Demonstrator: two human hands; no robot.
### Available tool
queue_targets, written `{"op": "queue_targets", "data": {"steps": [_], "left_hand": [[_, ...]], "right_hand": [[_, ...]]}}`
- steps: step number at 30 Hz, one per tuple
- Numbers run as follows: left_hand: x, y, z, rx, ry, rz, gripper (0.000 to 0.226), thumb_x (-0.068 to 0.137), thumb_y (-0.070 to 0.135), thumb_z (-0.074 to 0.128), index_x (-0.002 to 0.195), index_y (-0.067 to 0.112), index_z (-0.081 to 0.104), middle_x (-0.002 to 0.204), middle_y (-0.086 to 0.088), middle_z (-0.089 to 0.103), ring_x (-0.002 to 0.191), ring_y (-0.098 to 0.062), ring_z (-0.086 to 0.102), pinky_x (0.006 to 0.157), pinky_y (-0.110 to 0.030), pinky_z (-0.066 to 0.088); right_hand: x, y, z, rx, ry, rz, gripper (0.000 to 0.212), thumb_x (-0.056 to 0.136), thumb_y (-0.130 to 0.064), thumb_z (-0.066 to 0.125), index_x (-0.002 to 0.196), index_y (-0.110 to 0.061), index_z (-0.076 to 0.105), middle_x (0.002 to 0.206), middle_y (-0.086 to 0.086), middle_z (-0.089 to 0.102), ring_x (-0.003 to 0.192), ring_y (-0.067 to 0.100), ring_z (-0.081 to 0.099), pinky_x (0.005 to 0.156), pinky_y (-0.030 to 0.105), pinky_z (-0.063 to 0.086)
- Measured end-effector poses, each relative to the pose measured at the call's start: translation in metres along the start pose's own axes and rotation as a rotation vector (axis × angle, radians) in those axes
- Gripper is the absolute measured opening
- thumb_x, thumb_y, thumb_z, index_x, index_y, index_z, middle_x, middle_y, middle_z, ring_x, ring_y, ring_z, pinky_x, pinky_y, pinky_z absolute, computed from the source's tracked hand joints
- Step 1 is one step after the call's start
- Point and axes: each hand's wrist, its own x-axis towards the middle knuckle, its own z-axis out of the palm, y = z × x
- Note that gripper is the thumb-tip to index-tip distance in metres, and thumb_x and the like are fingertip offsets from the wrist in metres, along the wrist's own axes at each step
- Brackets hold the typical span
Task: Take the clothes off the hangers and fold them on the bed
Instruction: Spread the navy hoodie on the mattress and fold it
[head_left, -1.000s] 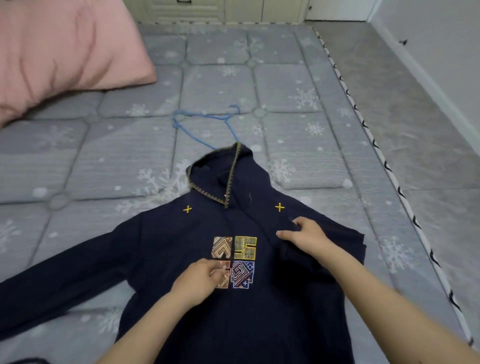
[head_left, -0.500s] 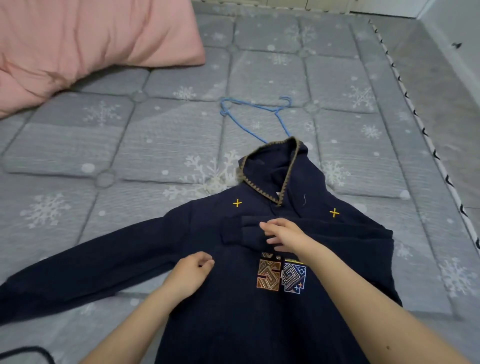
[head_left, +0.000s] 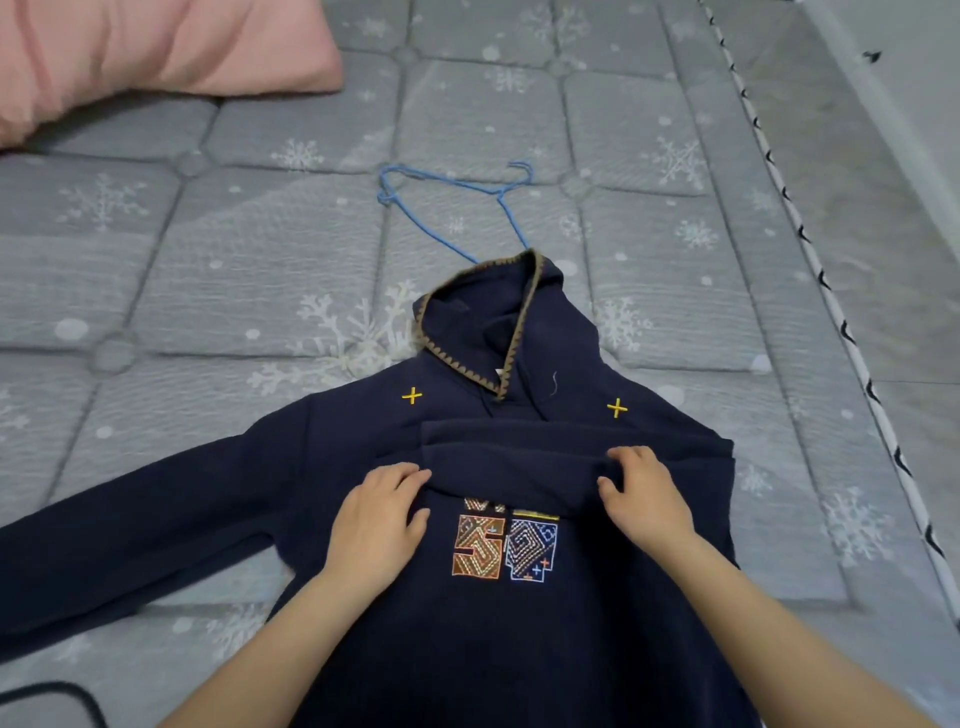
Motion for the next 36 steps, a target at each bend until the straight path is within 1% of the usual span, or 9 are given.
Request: {"op": "queue_targets", "data": {"steps": [5, 8, 11, 14, 16, 20, 24, 30, 36], "left_hand": [[0.019, 0.035, 0.024, 0.173, -0.126, 0.079, 0.063, 0.093, 0.043, 0.047, 0.149, 0.024, 0.023, 0.156, 0.006, 0.020, 0.144, -0.016, 0.016, 0.116, -0.034, 0.013], [0.030, 0.050, 0.038, 0.242, -0.161, 0.052, 0.065, 0.095, 0.048, 0.039, 0.150, 0.025, 0.015, 0.159, 0.005, 0.006, 0.146, -0.018, 0.003, 0.118, -0.036, 0.004], [0.034, 0.058, 0.052, 0.294, -0.214, -0.032, 0.067, 0.094, 0.052, 0.036, 0.151, 0.026, 0.011, 0.159, 0.003, 0.003, 0.146, -0.020, 0.002, 0.118, -0.039, 0.007], [0.030, 0.056, 0.057, 0.364, -0.208, -0.035, 0.063, 0.091, 0.055, 0.036, 0.145, 0.023, 0.036, 0.153, -0.003, 0.029, 0.139, -0.025, 0.031, 0.109, -0.046, 0.030], [0.026, 0.052, 0.057, 0.427, -0.199, 0.013, 0.064, 0.082, 0.056, 0.035, 0.124, 0.016, 0.062, 0.129, -0.010, 0.059, 0.111, -0.030, 0.059, 0.086, -0.048, 0.050], [0.030, 0.057, 0.049, 0.445, -0.053, 0.036, 0.054, 0.082, 0.051, 0.034, 0.083, 0.013, 0.072, 0.084, -0.006, 0.064, 0.073, -0.029, 0.060, 0.065, -0.039, 0.048], [0.062, 0.072, 0.041, 0.362, 0.065, 0.054, 0.038, 0.087, 0.035, 0.039, 0.084, 0.014, 0.070, 0.088, -0.003, 0.064, 0.079, -0.027, 0.060, 0.067, -0.038, 0.047], [0.104, 0.079, 0.049, 0.273, 0.026, 0.013, 0.036, 0.084, 0.017, 0.066, 0.119, 0.010, 0.061, 0.114, -0.009, 0.065, 0.104, -0.030, 0.060, 0.094, -0.045, 0.043], [0.109, 0.072, 0.052, 0.226, -0.002, -0.077, 0.016, 0.088, 0.019, 0.062, 0.095, 0.008, 0.070, 0.088, -0.011, 0.064, 0.079, -0.031, 0.058, 0.071, -0.042, 0.045]], "right_hand": [[0.013, 0.056, -0.007, -0.195, 0.138, -0.021, 0.053, 0.092, -0.032, 0.049, 0.142, -0.016, 0.037, 0.152, 0.005, 0.027, 0.135, 0.026, 0.032, 0.103, 0.039, 0.037], [0.020, 0.087, -0.004, -0.348, 0.033, -0.057, 0.057, 0.094, -0.039, 0.044, 0.145, -0.021, 0.031, 0.157, 0.003, 0.017, 0.143, 0.024, 0.018, 0.114, 0.041, 0.018], [0.019, 0.111, 0.002, -0.403, -0.022, -0.123, 0.051, 0.088, -0.037, 0.054, 0.135, -0.019, 0.048, 0.146, 0.008, 0.039, 0.136, 0.025, 0.034, 0.109, 0.045, 0.028], [0.014, 0.130, 0.009, -0.393, 0.072, -0.189, 0.039, 0.073, -0.036, 0.071, 0.104, -0.013, 0.068, 0.107, 0.009, 0.065, 0.098, 0.030, 0.063, 0.077, 0.043, 0.052], [0.010, 0.137, 0.011, -0.416, 0.119, -0.213, 0.036, 0.079, -0.042, 0.054, 0.094, -0.014, 0.071, 0.088, 0.005, 0.065, 0.078, 0.027, 0.063, 0.062, 0.038, 0.051], [0.017, 0.137, 0.007, -0.355, 0.219, -0.242, 0.046, 0.086, -0.041, 0.036, 0.070, -0.015, 0.071, 0.068, 0.003, 0.059, 0.063, 0.027, 0.057, 0.056, 0.034, 0.044], [0.043, 0.126, -0.012, -0.190, 0.343, -0.189, 0.011, 0.082, -0.018, 0.061, 0.082, -0.010, 0.069, 0.083, 0.008, 0.063, 0.069, 0.032, 0.058, 0.060, 0.039, 0.047], [0.082, 0.141, -0.033, -0.296, 0.203, -0.120, 0.033, 0.082, -0.016, 0.060, 0.115, -0.014, 0.062, 0.115, 0.005, 0.060, 0.099, 0.031, 0.052, 0.081, 0.039, 0.039], [0.095, 0.154, -0.039, -0.194, 0.244, -0.401, 0.013, 0.069, -0.007, 0.077, 0.078, -0.009, 0.068, 0.084, 0.006, 0.062, 0.072, 0.031, 0.058, 0.063, 0.034, 0.041]]}}
